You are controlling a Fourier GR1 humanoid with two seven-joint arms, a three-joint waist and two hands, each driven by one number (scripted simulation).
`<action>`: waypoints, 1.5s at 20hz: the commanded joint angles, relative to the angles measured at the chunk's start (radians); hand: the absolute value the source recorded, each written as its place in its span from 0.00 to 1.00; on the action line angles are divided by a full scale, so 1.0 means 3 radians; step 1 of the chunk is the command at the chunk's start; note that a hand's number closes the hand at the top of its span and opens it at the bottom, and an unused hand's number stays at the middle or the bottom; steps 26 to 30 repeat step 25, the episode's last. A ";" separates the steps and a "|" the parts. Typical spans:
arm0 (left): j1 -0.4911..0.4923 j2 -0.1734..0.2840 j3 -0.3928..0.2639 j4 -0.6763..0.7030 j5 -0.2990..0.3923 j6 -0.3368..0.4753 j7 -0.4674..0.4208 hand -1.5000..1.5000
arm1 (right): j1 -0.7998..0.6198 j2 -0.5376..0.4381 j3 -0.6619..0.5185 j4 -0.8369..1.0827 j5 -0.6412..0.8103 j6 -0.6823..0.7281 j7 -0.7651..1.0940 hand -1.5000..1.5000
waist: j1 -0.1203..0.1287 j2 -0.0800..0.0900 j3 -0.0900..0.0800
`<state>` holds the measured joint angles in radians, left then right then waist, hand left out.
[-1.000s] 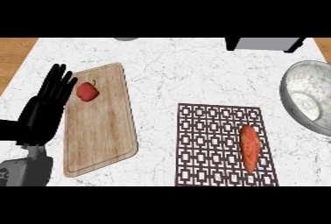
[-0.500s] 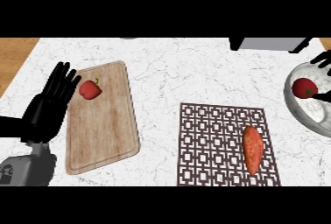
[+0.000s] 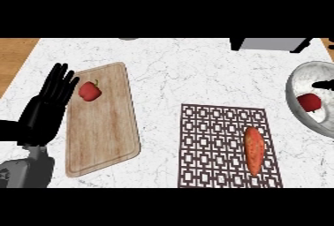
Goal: Pick the tomato from the placemat and place it in the bowl
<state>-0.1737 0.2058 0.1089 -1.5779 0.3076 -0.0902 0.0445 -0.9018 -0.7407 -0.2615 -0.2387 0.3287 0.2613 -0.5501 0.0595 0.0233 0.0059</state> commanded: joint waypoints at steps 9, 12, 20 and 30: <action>0.0035 -0.0013 0.0027 0.0006 0.0032 -0.0060 -0.0078 0.50 | 0.0097 -0.0721 -0.0642 0.0417 -0.0537 0.0363 0.0013 0.00 | 0.0004 0.0034 0.0006; 0.0018 -0.0050 0.0008 0.0018 -0.0025 0.0021 -0.0064 0.50 | 0.0285 -0.0999 -0.0695 0.0477 -0.0587 0.0722 -0.0036 0.00 | -0.0056 0.0025 0.0009; 0.0076 -0.0031 0.0053 -0.0046 0.0023 0.0004 -0.0045 0.50 | 0.0670 -0.1264 -0.0740 0.0498 -0.0620 0.1122 -0.0256 0.00 | -0.0032 0.0027 0.0026; 0.0048 -0.0019 0.0038 -0.0084 0.0039 0.0013 0.0049 0.50 | 0.0865 -0.1371 -0.0711 0.0452 -0.0594 0.1312 -0.0274 0.00 | -0.0052 0.0021 0.0034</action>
